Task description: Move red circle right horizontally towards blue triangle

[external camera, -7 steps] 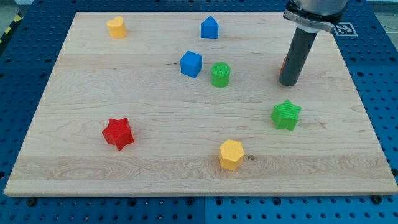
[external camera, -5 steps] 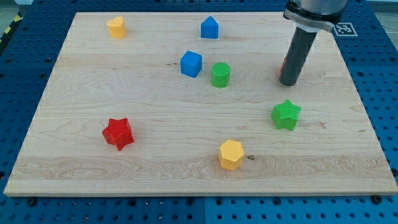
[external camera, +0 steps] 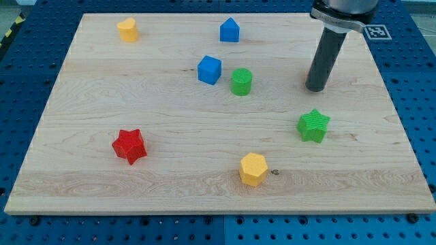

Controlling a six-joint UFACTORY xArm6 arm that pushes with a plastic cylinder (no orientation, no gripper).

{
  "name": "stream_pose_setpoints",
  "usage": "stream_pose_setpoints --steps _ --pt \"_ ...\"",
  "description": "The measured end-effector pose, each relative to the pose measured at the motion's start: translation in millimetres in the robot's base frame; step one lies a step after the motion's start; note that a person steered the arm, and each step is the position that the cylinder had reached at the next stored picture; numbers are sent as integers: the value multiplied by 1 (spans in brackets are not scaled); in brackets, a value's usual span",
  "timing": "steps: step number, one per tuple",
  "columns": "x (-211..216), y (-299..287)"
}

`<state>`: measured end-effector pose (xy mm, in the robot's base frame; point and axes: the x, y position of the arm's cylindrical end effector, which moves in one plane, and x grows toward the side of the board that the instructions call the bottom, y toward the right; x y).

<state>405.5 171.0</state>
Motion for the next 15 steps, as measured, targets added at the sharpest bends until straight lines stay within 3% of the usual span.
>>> stream_pose_setpoints --steps 2,6,8,15 --pt "-4 4" --pt "-54 4" --pt "-34 4" --pt "-51 8"
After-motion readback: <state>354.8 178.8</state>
